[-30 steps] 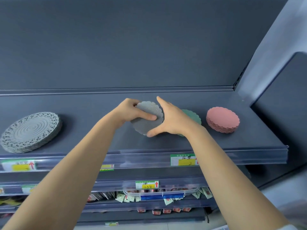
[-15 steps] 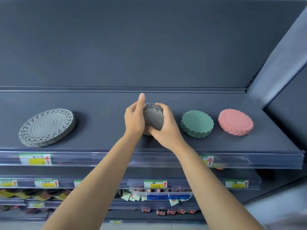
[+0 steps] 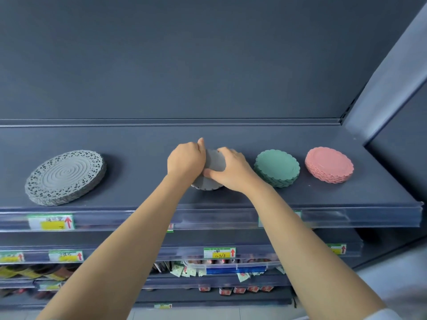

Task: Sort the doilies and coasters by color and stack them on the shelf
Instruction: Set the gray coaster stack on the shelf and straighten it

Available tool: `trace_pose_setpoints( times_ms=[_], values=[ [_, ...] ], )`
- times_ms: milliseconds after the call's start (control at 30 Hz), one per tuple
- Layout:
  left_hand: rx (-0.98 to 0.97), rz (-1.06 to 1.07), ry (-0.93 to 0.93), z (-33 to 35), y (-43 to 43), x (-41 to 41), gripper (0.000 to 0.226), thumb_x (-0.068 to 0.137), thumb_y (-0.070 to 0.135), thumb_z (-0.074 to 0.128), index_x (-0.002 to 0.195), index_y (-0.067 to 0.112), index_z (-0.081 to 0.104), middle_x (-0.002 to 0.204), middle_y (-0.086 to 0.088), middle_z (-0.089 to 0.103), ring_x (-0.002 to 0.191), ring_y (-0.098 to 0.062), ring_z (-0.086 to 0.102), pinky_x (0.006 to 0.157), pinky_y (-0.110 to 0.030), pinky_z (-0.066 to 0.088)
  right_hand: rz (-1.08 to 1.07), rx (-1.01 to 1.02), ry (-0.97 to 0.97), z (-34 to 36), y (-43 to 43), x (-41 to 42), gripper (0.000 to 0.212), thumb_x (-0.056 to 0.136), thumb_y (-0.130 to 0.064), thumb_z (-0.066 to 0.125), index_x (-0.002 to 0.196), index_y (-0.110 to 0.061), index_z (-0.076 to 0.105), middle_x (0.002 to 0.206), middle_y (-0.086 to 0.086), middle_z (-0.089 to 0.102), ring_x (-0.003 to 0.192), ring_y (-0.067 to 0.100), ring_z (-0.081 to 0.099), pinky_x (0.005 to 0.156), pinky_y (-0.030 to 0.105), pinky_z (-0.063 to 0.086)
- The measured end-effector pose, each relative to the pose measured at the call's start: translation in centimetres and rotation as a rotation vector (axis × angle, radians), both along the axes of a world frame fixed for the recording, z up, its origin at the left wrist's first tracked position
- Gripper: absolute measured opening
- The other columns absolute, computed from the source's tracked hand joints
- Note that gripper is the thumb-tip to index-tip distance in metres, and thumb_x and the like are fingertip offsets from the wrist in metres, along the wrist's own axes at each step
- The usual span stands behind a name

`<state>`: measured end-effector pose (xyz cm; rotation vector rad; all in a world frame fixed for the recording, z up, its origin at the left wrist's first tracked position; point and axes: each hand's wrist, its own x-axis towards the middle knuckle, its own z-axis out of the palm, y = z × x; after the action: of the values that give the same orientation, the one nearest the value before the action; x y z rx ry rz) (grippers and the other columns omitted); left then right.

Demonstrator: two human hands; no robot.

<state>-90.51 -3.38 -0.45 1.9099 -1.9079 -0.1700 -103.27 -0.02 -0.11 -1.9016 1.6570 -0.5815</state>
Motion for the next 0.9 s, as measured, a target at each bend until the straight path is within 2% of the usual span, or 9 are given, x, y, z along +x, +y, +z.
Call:
trace_pose_setpoints(
  times_ms=[100, 267, 367, 433, 500, 567, 633, 700, 900],
  values=[
    [-0.102, -0.027, -0.276, -0.4, -0.2, 0.0, 0.051, 0.102, 0.032, 0.023, 0.080, 0.009, 0.064, 0.082, -0.005, 0.064, 0.086, -0.026, 0.045, 0.081, -0.035, 0.027, 0.013, -0.021, 0.227, -0.2, -0.2, -0.2, 0.059, 0.083, -0.059, 0.055, 0.122, -0.015, 0.050, 0.132, 0.002, 0.043, 0.125, 0.026, 0.035, 0.100, 0.040, 0.033],
    [0.056, -0.005, -0.335, -0.2, -0.8, 0.0, 0.029, 0.098, 0.021, 0.029, 0.111, 0.006, 0.051, 0.117, -0.011, 0.058, 0.110, -0.031, 0.050, 0.088, -0.038, 0.030, 0.070, -0.159, 0.390, -0.4, -0.1, -1.0, 0.076, 0.084, -0.069, 0.043, 0.139, -0.016, 0.043, 0.153, 0.000, 0.029, 0.138, 0.023, 0.024, 0.107, 0.041, 0.022],
    [0.013, -0.050, -0.458, 0.7, -0.7, -0.7, 0.022, 0.094, 0.019, 0.039, 0.111, 0.009, 0.050, 0.115, -0.008, 0.058, 0.108, -0.030, 0.052, 0.084, -0.036, 0.031, 0.053, -0.325, 0.299, 1.0, 0.5, -2.4, 0.073, 0.089, -0.063, 0.041, 0.145, -0.016, 0.034, 0.152, 0.000, 0.032, 0.138, 0.021, 0.028, 0.108, 0.039, 0.025],
    [-0.074, -0.098, -0.400, 1.4, -0.5, -1.6, 0.020, 0.096, 0.020, 0.039, 0.108, 0.009, 0.051, 0.111, -0.008, 0.058, 0.104, -0.031, 0.052, 0.082, -0.035, 0.031, -0.031, -0.347, 0.191, 2.0, 0.7, -4.4, 0.065, 0.092, -0.057, 0.040, 0.143, -0.018, 0.038, 0.149, -0.001, 0.038, 0.136, 0.019, 0.032, 0.111, 0.038, 0.027],
    [0.000, -0.179, -0.194, 2.7, -0.7, -2.3, 0.028, 0.096, 0.032, 0.042, 0.110, 0.011, 0.054, 0.116, -0.007, 0.057, 0.107, -0.031, 0.051, 0.085, -0.037, 0.035, -0.109, -0.327, 0.171, 2.8, 1.0, -6.9, 0.059, 0.093, -0.055, 0.040, 0.140, -0.018, 0.042, 0.145, -0.002, 0.042, 0.135, 0.019, 0.035, 0.110, 0.039, 0.029],
    [0.345, -0.283, -0.058, 4.4, -0.7, -2.3, 0.056, 0.084, 0.055, 0.058, 0.126, 0.019, 0.050, 0.131, -0.001, 0.049, 0.120, -0.026, 0.046, 0.094, -0.038, 0.038, -0.121, -0.287, 0.184, 3.1, 1.5, -9.1, 0.059, 0.092, -0.055, 0.044, 0.138, -0.020, 0.044, 0.144, -0.004, 0.042, 0.134, 0.018, 0.036, 0.109, 0.039, 0.031],
    [0.630, -0.338, -0.193, 5.7, -0.3, -1.9, 0.099, 0.058, 0.066, 0.075, 0.141, 0.032, 0.033, 0.143, 0.006, 0.036, 0.132, -0.023, 0.038, 0.104, -0.041, 0.037, -0.084, -0.274, 0.212, 3.1, 2.0, -10.1, 0.059, 0.089, -0.055, 0.049, 0.137, -0.021, 0.046, 0.142, -0.005, 0.043, 0.133, 0.016, 0.035, 0.110, 0.039, 0.030],
    [0.702, -0.321, -0.352, 5.8, 0.2, -1.5, 0.121, 0.040, 0.066, 0.082, 0.143, 0.040, 0.024, 0.145, 0.008, 0.029, 0.134, -0.026, 0.037, 0.103, -0.046, 0.040, -0.030, -0.288, 0.268, 2.9, 2.2, -10.1, 0.058, 0.087, -0.054, 0.053, 0.135, -0.022, 0.047, 0.141, -0.005, 0.044, 0.132, 0.017, 0.036, 0.109, 0.038, 0.027],
    [0.566, -0.320, -0.340, 4.3, 0.5, -1.1, 0.102, 0.044, 0.053, 0.083, 0.134, 0.033, 0.038, 0.131, 0.005, 0.043, 0.119, -0.022, 0.047, 0.094, -0.041, 0.047, 0.166, -0.319, 0.401, 2.1, 2.0, -7.0, 0.064, 0.081, -0.050, 0.064, 0.136, -0.025, 0.045, 0.141, -0.005, 0.045, 0.130, 0.018, 0.038, 0.105, 0.035, 0.026]
  ],
)
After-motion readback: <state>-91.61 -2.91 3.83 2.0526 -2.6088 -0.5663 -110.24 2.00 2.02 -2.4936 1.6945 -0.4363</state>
